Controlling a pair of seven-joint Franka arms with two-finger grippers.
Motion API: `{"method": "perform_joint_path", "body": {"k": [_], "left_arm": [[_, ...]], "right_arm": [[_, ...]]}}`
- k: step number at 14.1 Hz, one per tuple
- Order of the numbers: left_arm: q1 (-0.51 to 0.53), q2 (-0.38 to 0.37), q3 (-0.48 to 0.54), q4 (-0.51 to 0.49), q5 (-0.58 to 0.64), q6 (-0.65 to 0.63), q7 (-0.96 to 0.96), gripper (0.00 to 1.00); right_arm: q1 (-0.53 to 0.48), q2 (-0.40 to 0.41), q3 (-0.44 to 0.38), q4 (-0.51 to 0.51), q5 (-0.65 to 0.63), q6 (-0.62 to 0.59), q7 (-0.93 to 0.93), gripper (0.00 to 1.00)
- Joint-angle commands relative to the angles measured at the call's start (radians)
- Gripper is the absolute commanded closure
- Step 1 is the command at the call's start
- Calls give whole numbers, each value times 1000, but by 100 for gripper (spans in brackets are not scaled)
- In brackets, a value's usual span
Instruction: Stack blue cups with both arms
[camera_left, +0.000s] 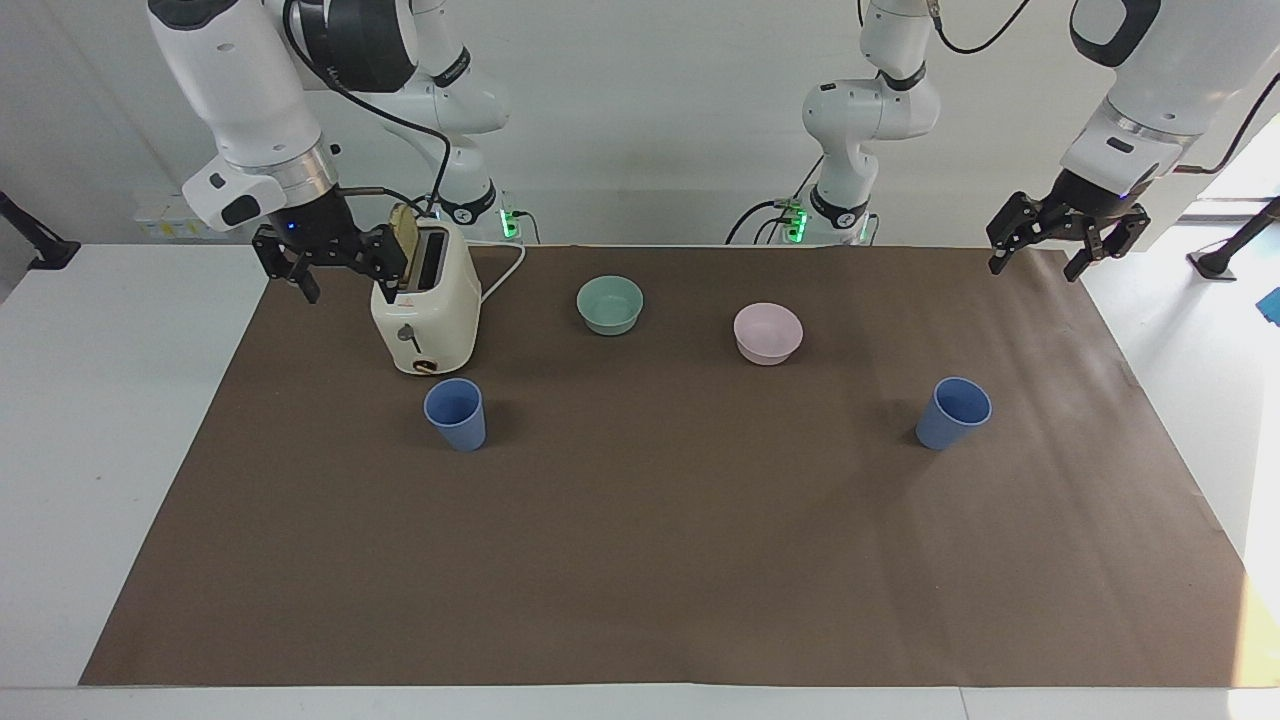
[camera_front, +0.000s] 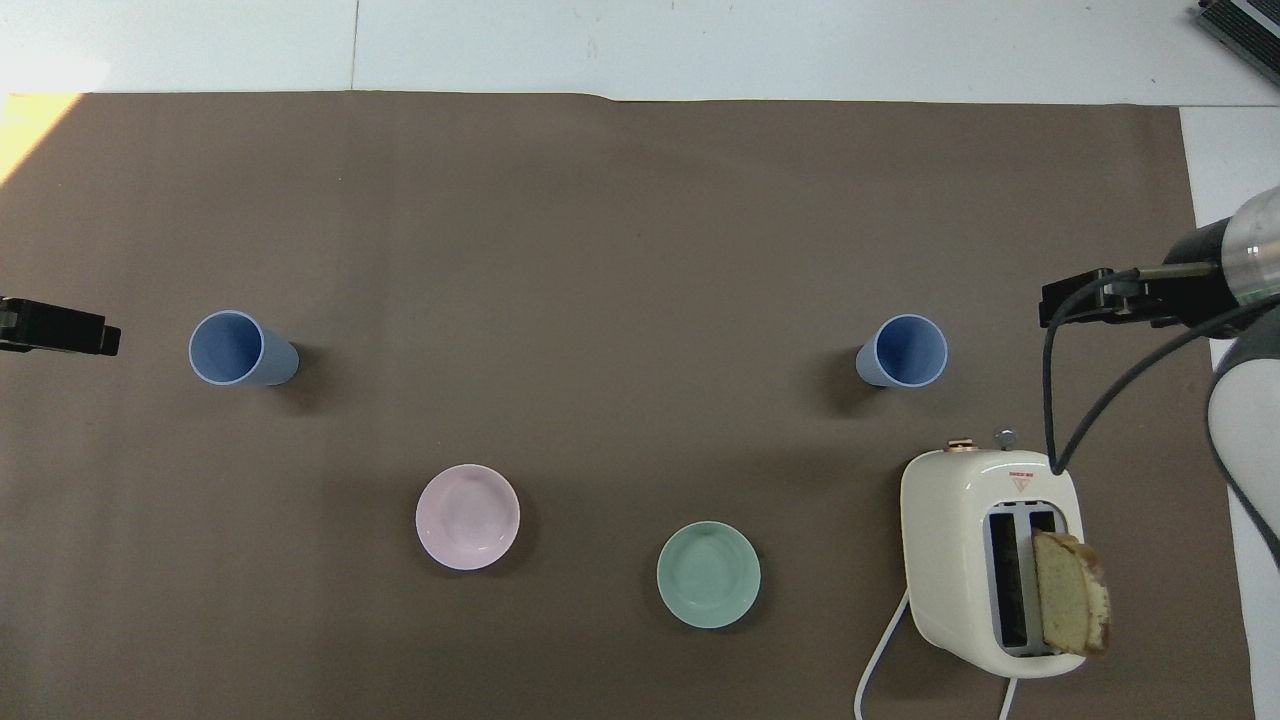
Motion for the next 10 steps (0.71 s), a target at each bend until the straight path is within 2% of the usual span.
{"method": "perform_joint_path", "body": {"k": [1,10], "left_arm": [[-11,8,12,16,-11,-13,-10,0],[-13,8,11,17,-10,-16,-5,0]], "right_arm": [[-11,-16,2,-15,21,9,4,0],[-21,-15,2,-13,20,3,4,0]]}}
